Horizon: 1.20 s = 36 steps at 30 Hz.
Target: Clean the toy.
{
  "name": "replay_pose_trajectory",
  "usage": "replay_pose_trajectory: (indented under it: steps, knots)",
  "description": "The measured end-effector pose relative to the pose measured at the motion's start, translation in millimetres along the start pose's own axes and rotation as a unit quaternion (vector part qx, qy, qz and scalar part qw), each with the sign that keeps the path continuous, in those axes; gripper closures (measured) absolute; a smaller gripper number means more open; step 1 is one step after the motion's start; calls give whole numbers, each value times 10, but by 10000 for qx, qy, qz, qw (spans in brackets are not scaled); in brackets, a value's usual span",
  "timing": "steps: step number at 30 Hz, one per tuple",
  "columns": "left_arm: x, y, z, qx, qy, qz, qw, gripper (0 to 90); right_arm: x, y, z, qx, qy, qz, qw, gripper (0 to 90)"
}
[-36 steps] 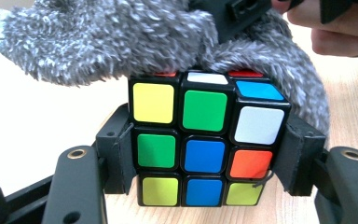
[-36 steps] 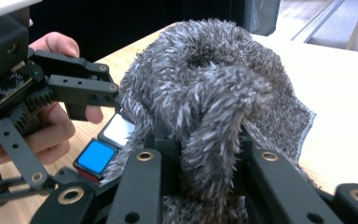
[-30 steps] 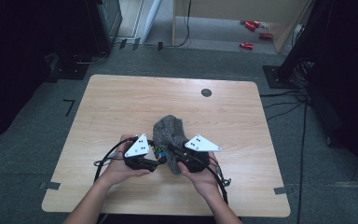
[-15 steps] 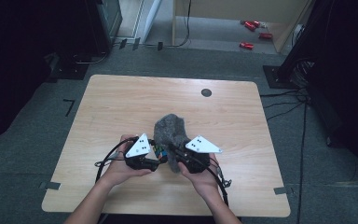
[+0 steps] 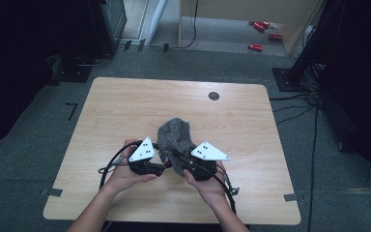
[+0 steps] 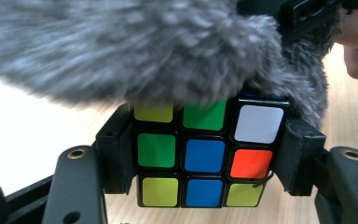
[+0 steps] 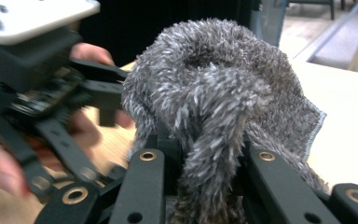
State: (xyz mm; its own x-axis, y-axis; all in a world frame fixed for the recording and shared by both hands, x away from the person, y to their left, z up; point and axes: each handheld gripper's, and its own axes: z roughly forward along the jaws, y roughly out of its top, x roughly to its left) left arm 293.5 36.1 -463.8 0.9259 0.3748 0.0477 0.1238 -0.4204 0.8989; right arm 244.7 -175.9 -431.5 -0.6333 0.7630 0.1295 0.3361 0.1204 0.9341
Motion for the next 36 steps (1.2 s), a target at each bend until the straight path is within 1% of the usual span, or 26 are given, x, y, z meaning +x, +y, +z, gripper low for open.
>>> replay_pose_trajectory:
  steps: [1,2,3,4,6,7,8,9,10,12,13,15,17,19,21,23,25,27,29,32,33,35,36]
  knots:
    - [-13,5,5,-22,5,12,10000,357,22,10,6,-1,-33,-53,10000,758]
    - [-15,10,-1,-50,1,20,10000,357,19,19,9,-11,-46,-58,10000,757]
    - [-10,14,-15,-90,-16,26,10000,357,-11,26,8,-44,-51,-39,10000,758]
    - [-1,16,-32,-120,-21,31,9999,357,-52,28,1,-47,-92,32,9999,759]
    - [33,15,-68,-149,10,-14,9999,357,-162,8,-10,-34,-240,159,9996,761]
    - [63,8,-92,-173,27,-59,9998,357,-190,-4,-14,-12,-275,211,9994,762]
    - [78,1,-101,-177,25,-89,9998,357,-218,-23,-20,-1,-260,297,9992,764]
    - [91,-8,-106,-167,33,-102,9998,357,-216,-30,-23,1,-239,323,9992,764]
    - [93,-19,-102,-160,52,-99,9998,357,-193,-31,-24,10,-232,281,9993,764]
    - [82,-26,-85,-121,43,-100,9999,357,-112,-21,-14,8,-222,126,9997,764]
    - [65,-25,-67,-80,57,-59,9999,357,-73,-15,-8,-3,-191,85,9998,764]
    - [19,-18,-19,-33,27,-11,10000,357,0,1,8,-17,29,90,10000,764]
    - [-11,-8,7,-33,-34,-6,10000,357,51,11,15,-23,14,10,10000,764]
    - [-19,5,2,-95,-88,-34,9999,357,39,30,8,-52,24,72,10000,762]
    - [-5,17,-24,-131,-109,-37,9998,357,-11,36,-5,-75,-39,135,9999,762]
    - [31,25,-61,-168,-74,-67,9998,357,-93,27,-21,-80,-156,247,9995,763]
    - [60,17,-82,-185,-47,-114,9998,357,-126,15,-32,-63,-188,301,9994,764]
    - [75,2,-83,-170,-23,-142,9998,357,-92,10,-30,-57,-169,264,9995,764]
    - [63,-7,-60,-129,-20,-153,9998,357,-20,14,-19,-60,-75,172,9998,765]
    - [12,-3,-13,-104,-64,-87,9999,357,95,33,1,-70,63,6,10000,765]
    - [-3,2,-2,-122,-101,-86,9998,357,122,44,-1,-65,89,40,9999,765]
    - [-23,15,7,-150,-124,-64,9998,357,124,69,-4,-84,62,-4,9999,765]
    - [-25,19,5,-171,-137,-65,9997,357,109,72,-7,-90,49,21,9999,765]
